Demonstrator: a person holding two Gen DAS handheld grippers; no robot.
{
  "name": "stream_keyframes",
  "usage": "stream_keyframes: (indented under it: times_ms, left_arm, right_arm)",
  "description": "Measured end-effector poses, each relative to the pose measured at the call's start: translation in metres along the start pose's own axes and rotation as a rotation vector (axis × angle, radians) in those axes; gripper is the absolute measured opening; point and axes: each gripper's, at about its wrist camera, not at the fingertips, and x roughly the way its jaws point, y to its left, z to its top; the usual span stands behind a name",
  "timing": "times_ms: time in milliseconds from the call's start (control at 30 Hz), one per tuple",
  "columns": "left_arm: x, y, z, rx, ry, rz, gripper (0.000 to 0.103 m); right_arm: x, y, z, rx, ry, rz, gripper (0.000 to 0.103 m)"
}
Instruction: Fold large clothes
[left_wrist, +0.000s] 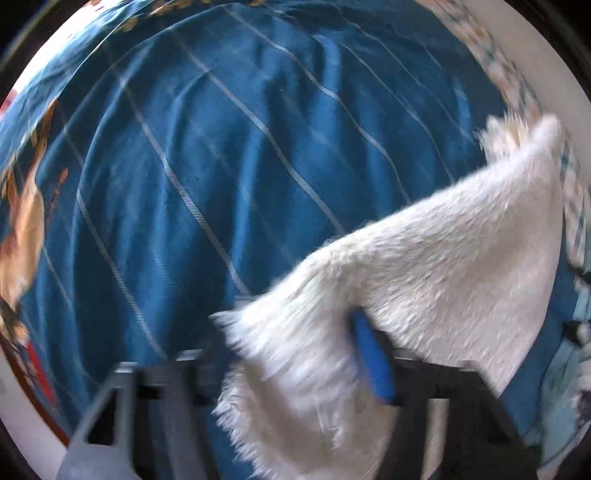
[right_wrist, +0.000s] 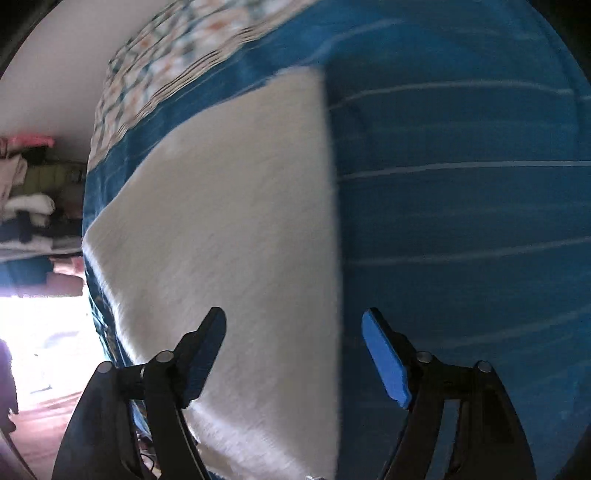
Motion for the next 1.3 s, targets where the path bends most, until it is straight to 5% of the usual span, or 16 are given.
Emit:
stream_keyframes:
  times_ms: [167,233,267,333,567,700,800,833,900,967,1133,1300]
  left_arm:
    - [-0.011,-0.004,-0.019,0.066,-0.054,0.041,0.027]
    - [-0.013,-0.005,-0.019,0.094,-0.049,0.054,0.027]
    - [-0.011,-0.012,-0.015,0.102,-0.044,0.058,0.027]
    - [-0.015,-0.013,-0.009,0.119,-0.037,0.056,0.026]
    - [-0.032,-0.022,0.023,0.296,0.000,0.032,0.031]
    - [-0.048,-0.031,0.035,0.364,0.033,-0.064,0.037]
    - [-0.065,-0.033,0.035,0.364,0.021,-0.094,0.045]
    - [-0.070,-0.031,0.036,0.366,0.005,-0.080,0.058]
    - [-0.076,-0.031,0.036,0.364,-0.024,-0.047,0.076]
    - [-0.082,-0.028,0.035,0.368,-0.074,0.002,0.080]
    - [-0.087,-0.043,0.024,0.401,-0.249,0.097,0.087]
    - [-0.036,-0.062,0.000,0.438,-0.161,0.177,0.087]
  right_arm:
    - [0.070,-0.021,0.039,0.072,0.076,0.296,0.087]
    - [0.081,-0.016,0.046,0.070,0.030,0.352,0.086]
    - [0.081,-0.011,0.045,0.056,0.008,0.358,0.062]
    - [0.071,-0.011,0.035,0.091,-0.036,0.350,0.035]
    - [-0.010,-0.061,-0.073,0.412,-0.193,0.411,0.028]
    - [-0.062,-0.109,-0.191,0.581,-0.267,0.276,0.028]
    - [-0.066,-0.137,-0.249,0.640,-0.237,0.153,0.028]
    - [-0.063,-0.143,-0.257,0.643,-0.219,0.118,0.030]
    - [-0.053,-0.159,-0.266,0.652,-0.157,0.058,0.039]
    - [-0.053,-0.165,-0.266,0.678,-0.125,0.006,0.052]
    - [-0.100,-0.116,-0.262,0.524,-0.260,-0.252,0.057]
    - [-0.058,-0.020,-0.196,0.200,-0.199,-0.127,0.057]
